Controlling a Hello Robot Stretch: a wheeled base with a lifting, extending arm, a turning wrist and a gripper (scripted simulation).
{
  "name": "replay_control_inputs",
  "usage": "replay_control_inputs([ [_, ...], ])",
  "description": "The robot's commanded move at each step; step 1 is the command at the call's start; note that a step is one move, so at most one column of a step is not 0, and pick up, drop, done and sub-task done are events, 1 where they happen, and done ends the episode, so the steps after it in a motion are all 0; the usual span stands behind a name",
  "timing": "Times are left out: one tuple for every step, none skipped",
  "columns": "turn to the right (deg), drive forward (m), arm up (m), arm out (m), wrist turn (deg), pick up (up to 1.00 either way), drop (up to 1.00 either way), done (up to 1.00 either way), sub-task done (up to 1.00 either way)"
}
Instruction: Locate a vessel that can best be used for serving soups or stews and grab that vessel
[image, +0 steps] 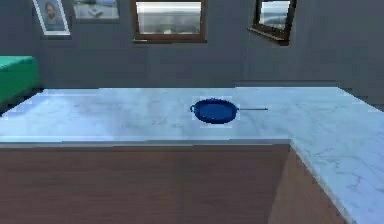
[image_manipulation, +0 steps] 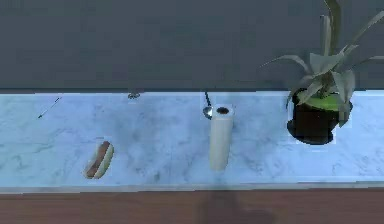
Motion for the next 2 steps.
replay_control_inputs([
  [-45.0,0.0,0.0,0.0,0.0,0.0,0.0,0.0,0.0],
  [-45.0,0.0,0.0,0.0,0.0,0.0,0.0,0.0,0.0],
])
